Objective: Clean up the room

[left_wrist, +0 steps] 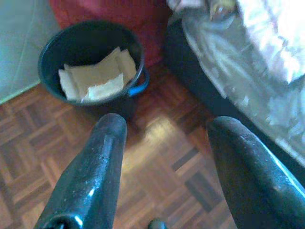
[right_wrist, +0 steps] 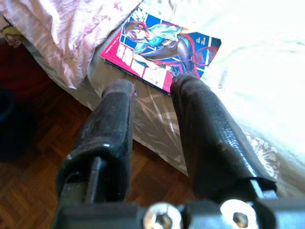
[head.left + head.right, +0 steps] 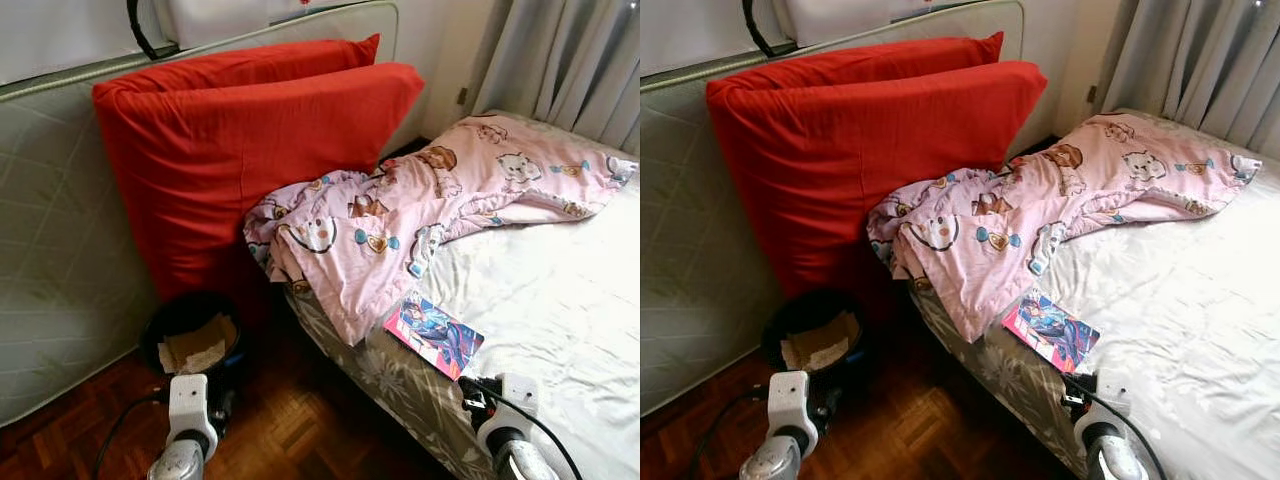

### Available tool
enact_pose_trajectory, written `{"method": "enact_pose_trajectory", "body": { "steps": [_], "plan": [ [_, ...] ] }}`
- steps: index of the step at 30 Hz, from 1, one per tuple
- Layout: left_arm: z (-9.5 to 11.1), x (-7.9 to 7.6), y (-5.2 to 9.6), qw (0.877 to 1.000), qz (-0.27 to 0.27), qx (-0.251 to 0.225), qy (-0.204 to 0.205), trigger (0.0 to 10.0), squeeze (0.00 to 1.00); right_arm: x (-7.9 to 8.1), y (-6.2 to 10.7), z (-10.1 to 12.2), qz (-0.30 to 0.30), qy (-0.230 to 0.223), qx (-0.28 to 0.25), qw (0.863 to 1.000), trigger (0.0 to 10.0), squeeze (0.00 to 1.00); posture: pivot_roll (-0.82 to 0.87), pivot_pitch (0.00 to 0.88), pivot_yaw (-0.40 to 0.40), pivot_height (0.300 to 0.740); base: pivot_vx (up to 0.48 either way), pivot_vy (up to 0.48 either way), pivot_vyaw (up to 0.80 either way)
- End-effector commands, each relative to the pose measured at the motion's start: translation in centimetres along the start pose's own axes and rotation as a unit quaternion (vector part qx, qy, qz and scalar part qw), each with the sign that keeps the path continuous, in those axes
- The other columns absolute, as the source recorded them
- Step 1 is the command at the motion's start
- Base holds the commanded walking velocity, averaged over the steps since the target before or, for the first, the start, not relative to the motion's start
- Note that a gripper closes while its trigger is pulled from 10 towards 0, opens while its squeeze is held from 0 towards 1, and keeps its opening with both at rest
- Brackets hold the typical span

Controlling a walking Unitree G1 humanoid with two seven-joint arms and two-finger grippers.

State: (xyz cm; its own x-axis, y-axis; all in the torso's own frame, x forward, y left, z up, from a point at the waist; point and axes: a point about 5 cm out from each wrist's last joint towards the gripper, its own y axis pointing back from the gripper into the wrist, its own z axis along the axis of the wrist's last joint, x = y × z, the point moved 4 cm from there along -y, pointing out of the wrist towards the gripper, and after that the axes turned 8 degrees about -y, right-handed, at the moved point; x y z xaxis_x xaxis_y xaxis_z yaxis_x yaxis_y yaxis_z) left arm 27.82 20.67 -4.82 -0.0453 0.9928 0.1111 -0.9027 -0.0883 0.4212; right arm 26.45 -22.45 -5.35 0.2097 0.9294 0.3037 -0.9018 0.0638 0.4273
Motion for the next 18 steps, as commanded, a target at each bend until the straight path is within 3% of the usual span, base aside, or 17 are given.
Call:
{"method": "enact_pose_trajectory", "body": {
  "steps": [1, 2, 3, 5, 7, 9, 11, 13, 14, 15, 18],
  "plan": [
    [2.2, 0.0, -0.8, 0.999, 0.003, -0.040, 0.009, 10.0, 0.00, -0.1, 0.0, 0.4, -0.001, -0.005, -0.012, 1.000, 10.0, 0.00, -0.01, 0.018, -0.017, 0.740, 0.000, 0.000, 0.00],
    [5.3, -0.1, -1.6, 0.996, 0.001, -0.090, -0.007, 10.0, 0.00, -0.2, 0.1, 0.5, -0.001, -0.015, -0.022, 1.000, 10.0, 0.00, 0.00, 0.030, -0.020, 0.740, 0.000, 0.000, 0.00],
    [5.3, -0.1, -1.6, 0.996, 0.001, -0.090, -0.007, 10.0, 0.00, -0.2, 0.1, 0.5, -0.001, -0.015, -0.022, 1.000, 10.0, 0.00, 0.00, 0.030, -0.020, 0.740, 0.000, 0.000, 0.00],
    [9.5, -0.3, -2.1, 0.986, 0.000, -0.167, -0.020, 10.0, 0.00, -0.4, 0.5, 0.5, -0.003, -0.024, -0.039, 0.999, 10.0, 0.00, -0.02, 0.041, -0.020, 0.740, 0.000, 0.000, 0.00],
    [9.5, -0.3, -2.1, 0.986, 0.000, -0.167, -0.020, 10.0, 0.00, -0.4, 0.5, 0.5, -0.003, -0.024, -0.039, 0.999, 10.0, 0.00, -0.02, 0.041, -0.020, 0.740, 0.000, 0.000, 0.00],
    [11.6, -0.5, -1.8, 0.976, -0.003, -0.217, -0.026, 10.0, 0.00, -0.7, 1.0, 0.2, -0.006, -0.023, -0.045, 0.999, 10.0, 0.00, -0.02, 0.047, -0.020, 0.740, 0.000, 0.000, 0.00],
    [11.6, -0.5, -1.8, 0.976, -0.003, -0.217, -0.026, 10.0, 0.00, -0.7, 1.0, 0.2, -0.006, -0.023, -0.045, 0.999, 10.0, 0.00, -0.02, 0.047, -0.020, 0.740, 0.000, 0.000, 0.00],
    [12.1, -0.9, -1.2, 0.969, -0.012, -0.243, -0.033, 10.0, 0.00, 3.4, -0.9, 6.6, 0.045, 0.015, -0.169, 0.984, 10.0, 0.00, -0.02, 0.051, -0.021, 0.740, 0.000, 0.000, 0.00],
    [12.1, -0.9, -1.2, 0.969, -0.012, -0.243, -0.033, 10.0, 0.00, 3.4, -0.9, 6.6, 0.045, 0.015, -0.169, 0.984, 10.0, 0.00, -0.02, 0.051, -0.021, 0.740, 0.000, 0.000, 0.00],
    [11.7, -1.0, -0.9, 0.969, -0.014, -0.244, -0.034, 10.0, 0.00, 4.9, -1.0, 8.3, 0.066, 0.024, -0.205, 0.976, 10.0, 0.00, -0.02, 0.049, -0.017, 0.740, 0.000, 0.000, 0.00],
    [10.3, -1.1, -0.2, 0.971, -0.023, -0.235, -0.042, 10.0, 0.00, 6.3, -0.7, 8.9, 0.093, 0.038, -0.221, 0.970, 10.0, 0.00, -0.03, 0.053, -0.018, 0.740, 0.000, 0.000, 0.00]
  ]
}}
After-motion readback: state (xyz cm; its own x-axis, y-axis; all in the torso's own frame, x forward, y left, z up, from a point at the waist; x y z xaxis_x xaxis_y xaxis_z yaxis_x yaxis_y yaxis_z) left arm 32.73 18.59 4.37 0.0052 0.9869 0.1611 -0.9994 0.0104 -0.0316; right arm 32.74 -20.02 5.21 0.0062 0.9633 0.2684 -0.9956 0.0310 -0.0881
